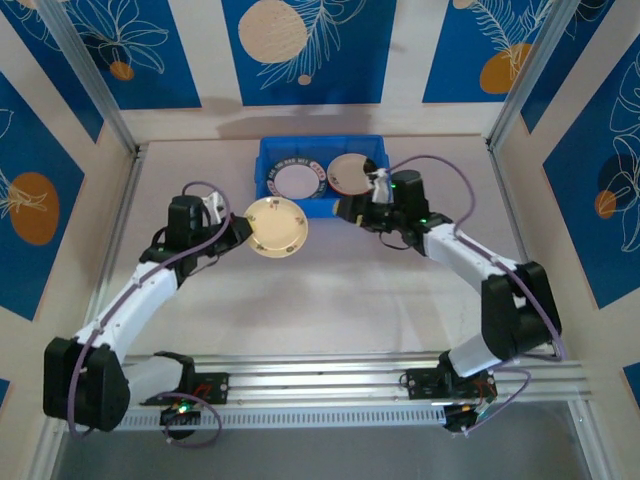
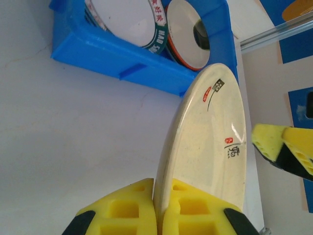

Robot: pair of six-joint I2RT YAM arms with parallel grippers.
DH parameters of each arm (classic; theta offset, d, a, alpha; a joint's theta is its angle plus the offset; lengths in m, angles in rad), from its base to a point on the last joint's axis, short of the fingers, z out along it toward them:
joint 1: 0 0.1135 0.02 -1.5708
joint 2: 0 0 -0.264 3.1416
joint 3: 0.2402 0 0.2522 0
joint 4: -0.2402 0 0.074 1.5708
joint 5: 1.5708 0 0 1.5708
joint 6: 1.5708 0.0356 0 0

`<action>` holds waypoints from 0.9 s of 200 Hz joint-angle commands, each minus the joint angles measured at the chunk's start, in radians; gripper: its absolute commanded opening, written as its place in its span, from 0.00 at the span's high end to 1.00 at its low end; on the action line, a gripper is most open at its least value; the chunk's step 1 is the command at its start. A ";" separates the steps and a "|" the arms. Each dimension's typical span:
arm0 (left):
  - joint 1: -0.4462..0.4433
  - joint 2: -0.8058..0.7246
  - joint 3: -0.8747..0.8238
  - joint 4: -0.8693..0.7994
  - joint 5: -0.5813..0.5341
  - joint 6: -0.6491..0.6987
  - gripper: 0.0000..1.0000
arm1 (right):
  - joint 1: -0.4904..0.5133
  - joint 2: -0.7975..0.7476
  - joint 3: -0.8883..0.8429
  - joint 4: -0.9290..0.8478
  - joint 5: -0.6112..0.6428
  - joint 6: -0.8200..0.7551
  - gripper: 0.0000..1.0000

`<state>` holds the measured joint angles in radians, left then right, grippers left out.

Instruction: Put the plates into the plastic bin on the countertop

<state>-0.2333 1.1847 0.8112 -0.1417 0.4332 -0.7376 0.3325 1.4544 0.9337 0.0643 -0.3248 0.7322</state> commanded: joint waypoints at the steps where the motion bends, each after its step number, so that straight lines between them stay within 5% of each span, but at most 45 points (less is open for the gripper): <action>1: -0.018 0.072 0.116 0.044 0.002 0.028 1.00 | -0.045 -0.098 -0.040 -0.029 0.128 0.039 0.42; 128: -0.168 0.937 1.024 0.024 0.037 -0.007 1.00 | -0.225 -0.209 -0.047 -0.196 0.149 0.075 0.46; 180: -0.190 1.173 1.220 0.036 0.041 -0.068 1.00 | -0.231 -0.266 -0.027 -0.269 0.166 0.074 0.47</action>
<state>-0.4118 2.2948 1.9518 -0.1219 0.4454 -0.7620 0.1036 1.2263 0.8677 -0.1463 -0.1768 0.8139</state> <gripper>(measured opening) 0.081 0.533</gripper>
